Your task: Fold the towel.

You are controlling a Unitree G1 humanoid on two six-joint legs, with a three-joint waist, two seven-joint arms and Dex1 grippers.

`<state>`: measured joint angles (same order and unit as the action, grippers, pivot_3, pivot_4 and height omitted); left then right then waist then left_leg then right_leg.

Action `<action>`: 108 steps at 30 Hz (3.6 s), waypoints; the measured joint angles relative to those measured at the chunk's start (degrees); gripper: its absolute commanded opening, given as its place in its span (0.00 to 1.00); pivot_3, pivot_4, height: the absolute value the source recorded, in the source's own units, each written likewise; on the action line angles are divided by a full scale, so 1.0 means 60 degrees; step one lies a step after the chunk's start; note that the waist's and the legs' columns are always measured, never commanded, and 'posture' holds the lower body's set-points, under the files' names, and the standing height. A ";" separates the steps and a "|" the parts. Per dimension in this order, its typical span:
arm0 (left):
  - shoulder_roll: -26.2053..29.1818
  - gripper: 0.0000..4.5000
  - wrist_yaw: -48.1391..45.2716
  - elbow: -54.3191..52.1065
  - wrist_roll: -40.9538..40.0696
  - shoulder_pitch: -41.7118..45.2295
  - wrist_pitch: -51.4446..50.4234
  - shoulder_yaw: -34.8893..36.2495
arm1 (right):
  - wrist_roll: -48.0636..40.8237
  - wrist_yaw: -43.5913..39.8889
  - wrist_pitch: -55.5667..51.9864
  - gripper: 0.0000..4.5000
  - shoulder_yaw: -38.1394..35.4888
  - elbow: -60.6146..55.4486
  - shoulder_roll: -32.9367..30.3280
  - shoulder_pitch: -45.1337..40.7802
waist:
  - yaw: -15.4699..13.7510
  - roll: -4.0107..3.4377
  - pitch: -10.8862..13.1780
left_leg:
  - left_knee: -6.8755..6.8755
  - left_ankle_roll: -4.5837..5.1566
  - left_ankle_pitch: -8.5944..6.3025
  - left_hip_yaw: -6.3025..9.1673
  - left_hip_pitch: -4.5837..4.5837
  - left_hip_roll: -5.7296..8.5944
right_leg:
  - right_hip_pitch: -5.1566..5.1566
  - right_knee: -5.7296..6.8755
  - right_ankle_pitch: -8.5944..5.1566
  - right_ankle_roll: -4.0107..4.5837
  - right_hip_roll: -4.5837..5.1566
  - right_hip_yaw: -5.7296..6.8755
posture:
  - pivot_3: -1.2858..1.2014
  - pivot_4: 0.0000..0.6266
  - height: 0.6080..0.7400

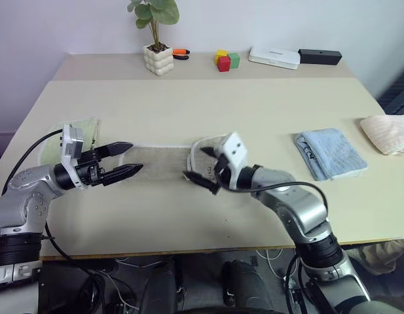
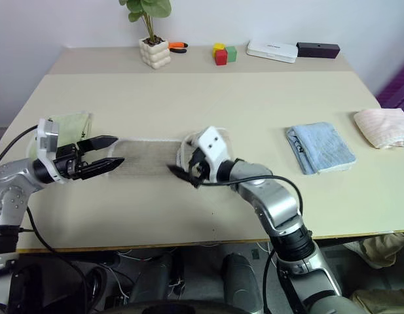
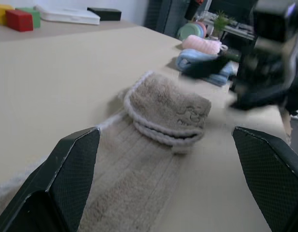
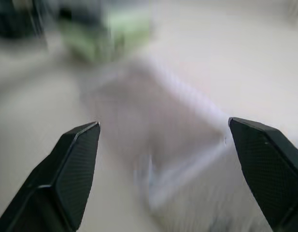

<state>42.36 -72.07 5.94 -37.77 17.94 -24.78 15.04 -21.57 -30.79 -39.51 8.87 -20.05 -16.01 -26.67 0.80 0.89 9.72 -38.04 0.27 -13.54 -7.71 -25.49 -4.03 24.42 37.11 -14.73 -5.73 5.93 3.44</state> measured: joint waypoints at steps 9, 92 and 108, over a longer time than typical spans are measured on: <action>-0.0117 1.00 0.0040 0.0007 0.0001 0.0070 -0.0005 -0.0109 | 0.1354 0.0558 0.2018 0.48 -0.0060 0.2669 0.0262 -0.0252 | 0.0063 -0.0002 0.0001 | 0.0010 -0.0004 0.0003 -0.0008 0.0001 0.0000 | 0.0005 0.0001 0.0000 -0.0001 -0.0003 0.0000 | 0.52 0.24 0.96; -0.2417 0.01 1.4064 -0.3299 -1.0538 -0.1935 -0.3660 0.0596 | 0.0171 -0.3744 0.2747 1.00 -0.1307 0.1154 -0.3746 0.0320 | -0.0124 0.0021 -0.0005 | -0.0003 0.0025 -0.0001 0.0020 0.0014 0.0072 | -0.0052 -0.0041 -0.0022 0.0045 0.0101 0.0034 | 0.52 0.24 0.96; -0.4170 0.01 0.8348 -0.0261 -0.4053 0.3256 -0.3651 -0.3502 | -0.0227 -0.3917 0.3157 1.00 -0.3123 0.1420 -0.4695 0.1159 | -0.0267 0.0028 0.0002 | -0.0001 0.0022 0.0005 0.0011 -0.0001 0.0071 | -0.0066 -0.0097 -0.0001 0.0004 0.0077 0.0044 | 0.52 0.24 0.96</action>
<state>17.34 -21.98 4.37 -62.09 37.48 -46.69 -5.97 -22.93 -54.29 -20.57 -9.87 -11.53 -44.18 -19.72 -0.80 1.06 9.74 -38.05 0.40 -13.51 -7.64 -25.50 -3.60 24.02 36.53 -14.73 -5.70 6.39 3.71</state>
